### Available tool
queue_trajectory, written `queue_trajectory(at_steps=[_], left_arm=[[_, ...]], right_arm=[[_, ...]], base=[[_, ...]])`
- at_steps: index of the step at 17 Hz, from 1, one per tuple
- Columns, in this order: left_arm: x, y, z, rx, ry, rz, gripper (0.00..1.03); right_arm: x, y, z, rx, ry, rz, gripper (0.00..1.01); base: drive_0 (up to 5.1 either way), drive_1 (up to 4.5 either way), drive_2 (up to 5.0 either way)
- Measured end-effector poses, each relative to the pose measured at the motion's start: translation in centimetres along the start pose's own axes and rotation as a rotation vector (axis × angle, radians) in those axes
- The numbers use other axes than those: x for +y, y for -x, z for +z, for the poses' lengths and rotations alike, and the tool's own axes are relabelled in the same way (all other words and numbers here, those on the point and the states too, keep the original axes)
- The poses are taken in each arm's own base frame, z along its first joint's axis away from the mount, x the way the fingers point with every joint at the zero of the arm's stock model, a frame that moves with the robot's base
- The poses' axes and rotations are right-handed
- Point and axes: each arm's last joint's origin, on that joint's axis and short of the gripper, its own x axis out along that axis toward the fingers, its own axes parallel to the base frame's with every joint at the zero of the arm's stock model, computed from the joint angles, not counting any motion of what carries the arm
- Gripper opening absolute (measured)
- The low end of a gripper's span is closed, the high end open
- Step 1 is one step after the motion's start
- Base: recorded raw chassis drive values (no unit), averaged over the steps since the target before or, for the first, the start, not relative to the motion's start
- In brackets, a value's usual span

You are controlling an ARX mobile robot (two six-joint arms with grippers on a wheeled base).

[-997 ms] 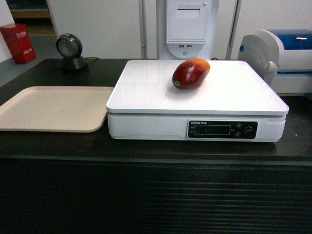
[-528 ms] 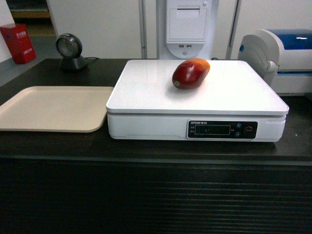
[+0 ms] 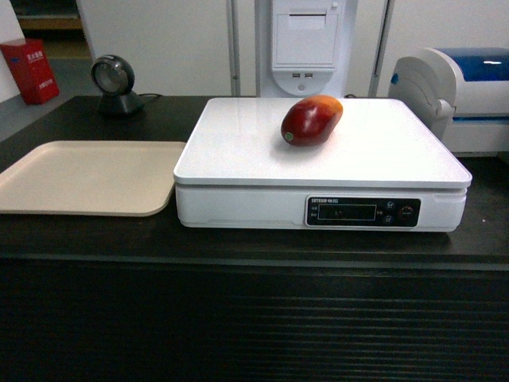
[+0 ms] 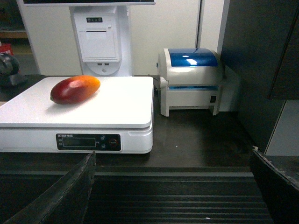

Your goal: Place dark red mango on scale at checkout

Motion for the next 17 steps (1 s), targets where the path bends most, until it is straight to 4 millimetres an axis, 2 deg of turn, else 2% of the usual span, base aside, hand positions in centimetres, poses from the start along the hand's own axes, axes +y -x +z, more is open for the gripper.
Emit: queue_trajectory(at_steps=[1, 5, 7, 9, 10, 11, 17], left_arm=[[0.0, 0.0, 0.0, 0.0, 0.0, 0.0, 0.12], [0.0, 0.0, 0.0, 0.0, 0.0, 0.0, 0.57], [0.0, 0.0, 0.0, 0.0, 0.0, 0.0, 0.74], [0.0, 0.0, 0.0, 0.0, 0.0, 0.0, 0.95], [0.0, 0.0, 0.0, 0.0, -0.001, 0.0, 1.0], [0.0, 0.0, 0.0, 0.0, 0.0, 0.0, 0.97], [0.0, 0.0, 0.0, 0.0, -0.001, 0.0, 0.98]], right_arm=[[0.0, 0.0, 0.0, 0.0, 0.0, 0.0, 0.98], [0.0, 0.0, 0.0, 0.0, 0.0, 0.0, 0.98], [0.0, 0.0, 0.0, 0.0, 0.0, 0.0, 0.98], [0.0, 0.0, 0.0, 0.0, 0.0, 0.0, 0.98], [0.0, 0.0, 0.0, 0.0, 0.0, 0.0, 0.98], [0.0, 0.0, 0.0, 0.0, 0.0, 0.0, 0.98], [0.0, 0.0, 0.0, 0.0, 0.0, 0.0, 0.98]], base=[[0.0, 0.0, 0.0], [0.0, 0.0, 0.0], [0.0, 0.0, 0.0], [0.0, 0.0, 0.0], [0.0, 0.0, 0.0], [0.0, 0.0, 0.0], [0.0, 0.0, 0.0]])
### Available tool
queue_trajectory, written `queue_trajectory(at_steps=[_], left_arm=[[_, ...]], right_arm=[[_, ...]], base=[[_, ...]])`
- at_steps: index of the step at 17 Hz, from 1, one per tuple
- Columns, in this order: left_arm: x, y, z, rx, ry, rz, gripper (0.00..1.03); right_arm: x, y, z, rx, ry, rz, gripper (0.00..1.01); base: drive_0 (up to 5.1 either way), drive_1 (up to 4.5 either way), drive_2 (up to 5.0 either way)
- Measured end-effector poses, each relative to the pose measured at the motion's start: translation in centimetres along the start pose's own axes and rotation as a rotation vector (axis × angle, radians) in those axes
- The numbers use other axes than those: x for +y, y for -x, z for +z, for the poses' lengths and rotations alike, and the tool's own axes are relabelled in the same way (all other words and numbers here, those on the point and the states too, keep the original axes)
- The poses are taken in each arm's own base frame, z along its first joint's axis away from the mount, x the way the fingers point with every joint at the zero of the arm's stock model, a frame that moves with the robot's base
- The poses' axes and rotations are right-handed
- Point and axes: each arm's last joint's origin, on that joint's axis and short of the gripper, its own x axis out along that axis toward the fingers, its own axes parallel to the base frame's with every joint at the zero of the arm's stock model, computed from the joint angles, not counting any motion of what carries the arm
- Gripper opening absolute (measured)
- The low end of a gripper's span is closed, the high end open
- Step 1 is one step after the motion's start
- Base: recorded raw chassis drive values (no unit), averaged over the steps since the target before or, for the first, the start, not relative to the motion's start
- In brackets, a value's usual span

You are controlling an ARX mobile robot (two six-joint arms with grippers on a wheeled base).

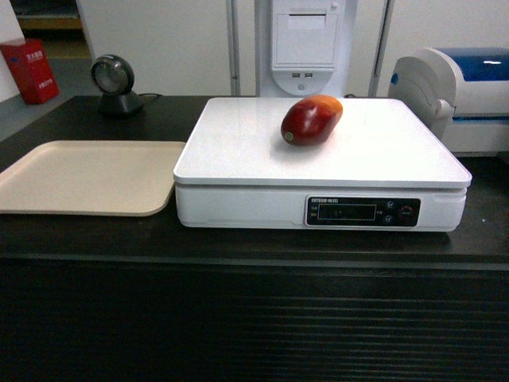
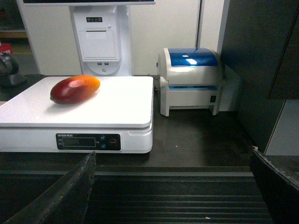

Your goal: Place dark red mango on scale at checkout

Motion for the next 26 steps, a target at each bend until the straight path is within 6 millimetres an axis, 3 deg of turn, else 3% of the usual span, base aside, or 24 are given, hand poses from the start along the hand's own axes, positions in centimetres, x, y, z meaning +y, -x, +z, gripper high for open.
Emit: queue_trajectory(at_steps=[26], left_arm=[[0.0, 0.0, 0.0, 0.0, -0.003, 0.0, 0.98]], right_arm=[[0.0, 0.0, 0.01, -0.001, 0.0, 0.0, 0.98]], base=[[0.0, 0.0, 0.0]])
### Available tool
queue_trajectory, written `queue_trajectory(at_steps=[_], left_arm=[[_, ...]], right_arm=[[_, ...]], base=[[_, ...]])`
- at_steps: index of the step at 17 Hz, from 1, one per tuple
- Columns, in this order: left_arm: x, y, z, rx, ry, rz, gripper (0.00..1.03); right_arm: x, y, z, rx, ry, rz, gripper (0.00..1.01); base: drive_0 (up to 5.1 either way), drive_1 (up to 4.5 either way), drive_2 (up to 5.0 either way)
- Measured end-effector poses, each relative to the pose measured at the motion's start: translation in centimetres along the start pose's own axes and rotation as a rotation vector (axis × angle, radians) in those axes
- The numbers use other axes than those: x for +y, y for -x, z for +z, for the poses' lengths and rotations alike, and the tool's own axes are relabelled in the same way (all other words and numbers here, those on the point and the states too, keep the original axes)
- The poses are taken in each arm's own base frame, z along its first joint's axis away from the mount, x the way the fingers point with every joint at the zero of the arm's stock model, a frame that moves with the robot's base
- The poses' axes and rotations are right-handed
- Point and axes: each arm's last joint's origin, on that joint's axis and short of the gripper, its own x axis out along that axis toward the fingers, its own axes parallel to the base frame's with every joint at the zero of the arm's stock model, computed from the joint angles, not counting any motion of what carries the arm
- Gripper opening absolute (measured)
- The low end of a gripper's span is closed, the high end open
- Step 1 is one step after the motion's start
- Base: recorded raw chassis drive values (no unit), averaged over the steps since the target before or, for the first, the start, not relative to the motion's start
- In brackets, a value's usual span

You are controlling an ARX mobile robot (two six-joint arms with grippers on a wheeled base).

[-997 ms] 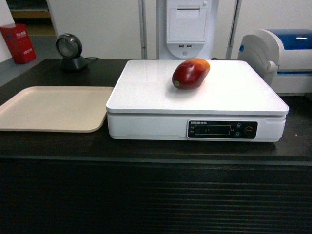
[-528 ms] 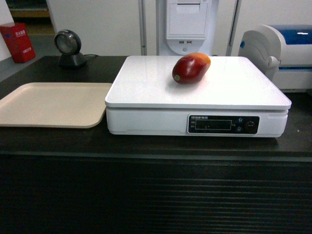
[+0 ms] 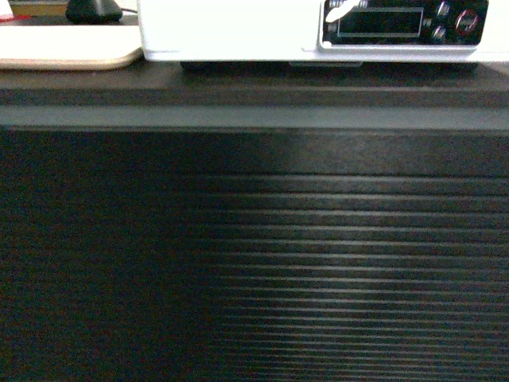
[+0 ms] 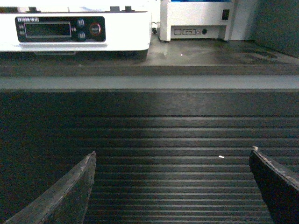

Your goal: Place dark red mango on scale at checkout

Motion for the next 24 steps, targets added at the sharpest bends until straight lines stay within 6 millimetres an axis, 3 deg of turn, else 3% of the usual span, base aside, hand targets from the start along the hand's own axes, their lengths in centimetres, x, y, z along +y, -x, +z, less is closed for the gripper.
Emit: queue_trajectory(at_steps=[24], left_arm=[[0.0, 0.0, -0.02, 0.002, 0.0, 0.0, 0.98]], right_arm=[[0.0, 0.0, -0.02, 0.002, 0.0, 0.0, 0.98]], base=[[0.0, 0.0, 0.0]])
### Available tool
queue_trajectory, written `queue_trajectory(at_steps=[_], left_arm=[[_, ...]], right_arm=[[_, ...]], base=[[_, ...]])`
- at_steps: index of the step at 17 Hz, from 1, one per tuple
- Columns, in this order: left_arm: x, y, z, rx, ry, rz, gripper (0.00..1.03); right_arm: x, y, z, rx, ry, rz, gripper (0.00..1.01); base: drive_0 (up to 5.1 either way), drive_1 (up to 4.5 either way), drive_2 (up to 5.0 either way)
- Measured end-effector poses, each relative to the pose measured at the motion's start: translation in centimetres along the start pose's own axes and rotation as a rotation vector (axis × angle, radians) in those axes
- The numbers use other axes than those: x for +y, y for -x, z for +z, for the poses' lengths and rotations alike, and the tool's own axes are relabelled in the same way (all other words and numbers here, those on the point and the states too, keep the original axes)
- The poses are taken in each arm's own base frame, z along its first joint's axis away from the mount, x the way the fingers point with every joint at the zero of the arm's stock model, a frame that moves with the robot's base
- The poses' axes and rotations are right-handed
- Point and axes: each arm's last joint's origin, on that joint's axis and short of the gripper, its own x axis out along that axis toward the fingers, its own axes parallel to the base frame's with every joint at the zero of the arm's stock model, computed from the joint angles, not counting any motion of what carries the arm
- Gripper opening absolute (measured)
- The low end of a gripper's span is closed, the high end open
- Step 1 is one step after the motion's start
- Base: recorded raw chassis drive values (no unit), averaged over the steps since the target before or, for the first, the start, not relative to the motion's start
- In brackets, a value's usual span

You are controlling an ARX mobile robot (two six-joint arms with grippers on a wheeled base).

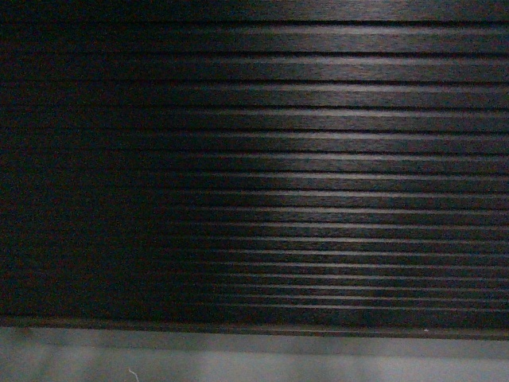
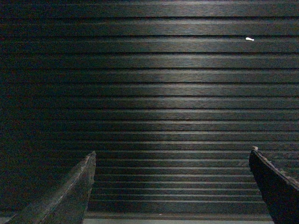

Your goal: Place dark red mango on scale at checkout

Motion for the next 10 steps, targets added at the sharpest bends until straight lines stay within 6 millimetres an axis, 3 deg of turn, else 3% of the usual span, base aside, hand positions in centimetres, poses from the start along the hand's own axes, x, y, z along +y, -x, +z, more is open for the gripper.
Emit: queue_trajectory(at_steps=[10], left_arm=[[0.0, 0.0, 0.0, 0.0, 0.0, 0.0, 0.98]], right_arm=[[0.0, 0.0, 0.0, 0.0, 0.0, 0.0, 0.98]], base=[[0.0, 0.0, 0.0]])
